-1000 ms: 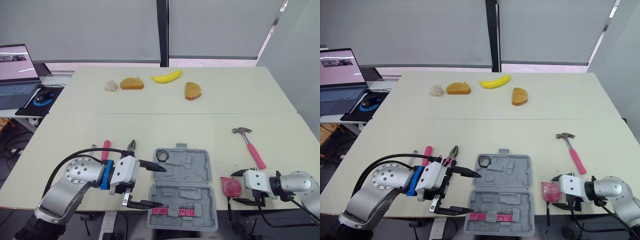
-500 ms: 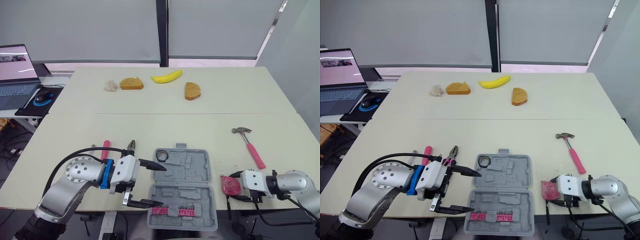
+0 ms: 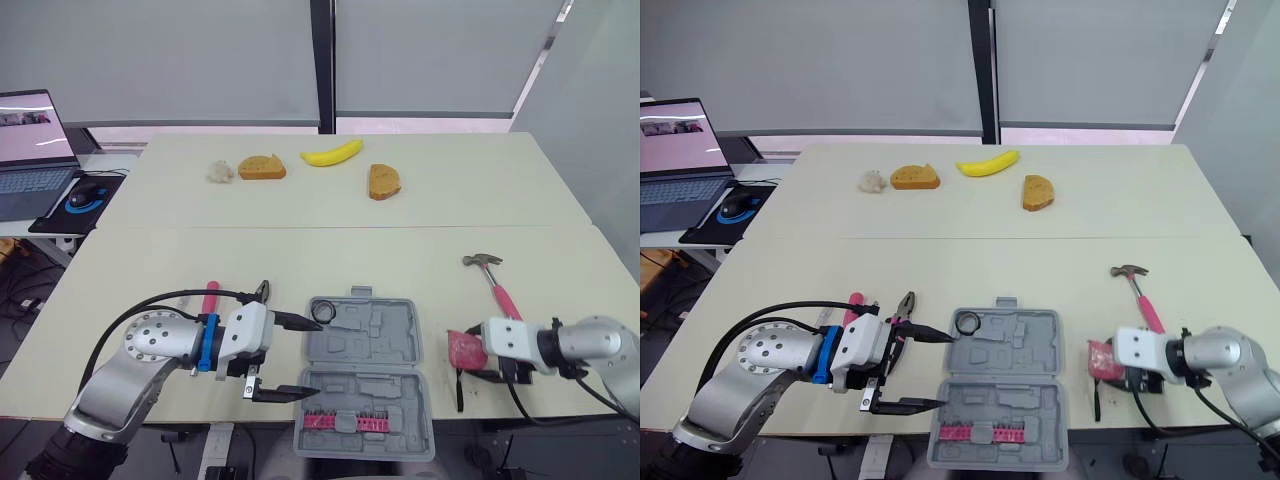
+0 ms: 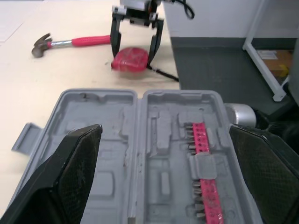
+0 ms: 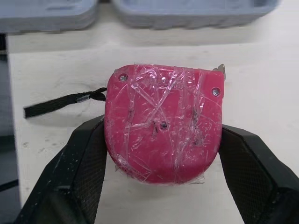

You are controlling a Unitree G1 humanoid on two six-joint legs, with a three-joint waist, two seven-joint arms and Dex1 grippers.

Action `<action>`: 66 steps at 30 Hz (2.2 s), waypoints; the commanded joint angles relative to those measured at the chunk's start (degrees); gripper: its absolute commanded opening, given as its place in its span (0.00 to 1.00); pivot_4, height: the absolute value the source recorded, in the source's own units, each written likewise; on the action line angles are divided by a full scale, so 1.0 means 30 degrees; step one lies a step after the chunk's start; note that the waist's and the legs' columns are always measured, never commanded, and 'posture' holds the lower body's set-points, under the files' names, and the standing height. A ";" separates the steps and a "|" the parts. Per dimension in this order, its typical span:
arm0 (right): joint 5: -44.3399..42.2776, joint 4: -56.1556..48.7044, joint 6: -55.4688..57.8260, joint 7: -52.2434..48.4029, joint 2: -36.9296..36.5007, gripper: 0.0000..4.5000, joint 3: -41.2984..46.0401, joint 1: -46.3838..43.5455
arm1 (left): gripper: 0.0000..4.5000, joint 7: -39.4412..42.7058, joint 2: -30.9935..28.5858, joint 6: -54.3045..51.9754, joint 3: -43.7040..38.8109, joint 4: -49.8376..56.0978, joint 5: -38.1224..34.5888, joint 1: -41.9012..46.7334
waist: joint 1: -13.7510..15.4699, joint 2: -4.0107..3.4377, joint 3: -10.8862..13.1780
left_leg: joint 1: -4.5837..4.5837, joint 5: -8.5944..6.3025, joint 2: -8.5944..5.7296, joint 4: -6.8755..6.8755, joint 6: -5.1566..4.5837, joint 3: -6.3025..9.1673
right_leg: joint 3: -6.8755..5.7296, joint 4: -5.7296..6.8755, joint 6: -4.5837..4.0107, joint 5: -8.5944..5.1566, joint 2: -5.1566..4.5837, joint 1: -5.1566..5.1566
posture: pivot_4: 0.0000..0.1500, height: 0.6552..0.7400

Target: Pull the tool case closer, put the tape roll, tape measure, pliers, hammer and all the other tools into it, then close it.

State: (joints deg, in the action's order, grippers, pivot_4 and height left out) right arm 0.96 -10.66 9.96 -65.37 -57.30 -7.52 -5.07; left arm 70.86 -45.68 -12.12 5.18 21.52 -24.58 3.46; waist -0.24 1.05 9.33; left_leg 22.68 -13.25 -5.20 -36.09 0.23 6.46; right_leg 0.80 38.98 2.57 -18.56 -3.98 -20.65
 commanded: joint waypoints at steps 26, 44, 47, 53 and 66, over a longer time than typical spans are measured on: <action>0.4347 0.2902 0.6629 -0.3340 0.5708 0.71 -0.9719 -1.2403 | 1.00 -0.1990 0.1659 0.0691 0.1616 -0.1570 0.3098 0.2281 | -0.0077 0.0006 0.0002 | 0.0110 0.0009 -0.0019 -0.0007 0.0016 -0.0022 | 0.0022 0.0026 -0.0003 0.0008 -0.0014 -0.0178 | 1.00 1.00; 0.5547 0.4303 0.6363 -0.3260 0.6486 0.71 -0.9910 -1.2485 | 1.00 -0.2057 0.2265 0.1434 0.1869 -0.1784 0.3243 0.1663 | -0.0100 0.0005 0.0002 | 0.0107 0.0014 -0.0021 -0.0008 0.0025 -0.0021 | 0.0024 0.0040 -0.0009 0.0014 -0.0013 -0.0218 | 1.00 1.00; 0.5672 0.4499 0.6259 -0.3229 0.6609 0.71 -0.9936 -1.2506 | 1.00 -0.1901 0.2268 0.1575 0.1963 -0.1780 0.3104 0.1544 | -0.0105 0.0005 0.0002 | 0.0108 0.0015 -0.0021 -0.0008 0.0026 -0.0020 | 0.0023 0.0042 -0.0009 0.0014 -0.0013 -0.0218 | 1.00 1.00; 0.5693 0.4340 0.6402 -0.3293 0.6771 0.84 -0.9702 -1.2684 | 1.00 -0.1692 0.2297 0.1800 0.2045 -0.1728 0.2960 0.1140 | -0.0118 0.0005 0.0002 | 0.0106 0.0015 -0.0021 -0.0008 0.0027 -0.0019 | 0.0022 0.0042 -0.0011 0.0015 -0.0013 -0.0222 | 1.00 1.00; 0.4298 0.1919 0.7549 -0.3384 0.6379 1.00 -0.7682 -1.2382 | 1.00 -0.1576 0.2320 0.2087 0.1966 -0.1796 0.2870 0.0605 | -0.0132 0.0004 0.0002 | 0.0105 0.0015 -0.0021 -0.0007 0.0027 -0.0018 | 0.0024 0.0040 -0.0013 0.0017 -0.0013 -0.0227 | 1.00 1.00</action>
State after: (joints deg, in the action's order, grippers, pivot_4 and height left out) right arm 15.92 -1.25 31.66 -74.94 -37.31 -33.63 -41.94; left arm 65.88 -39.02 -6.87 11.01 15.38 -15.16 5.37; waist -0.63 1.06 9.34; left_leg 22.99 -13.21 -5.26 -36.11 0.31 6.41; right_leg 0.87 39.10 2.53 -18.51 -4.02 -21.34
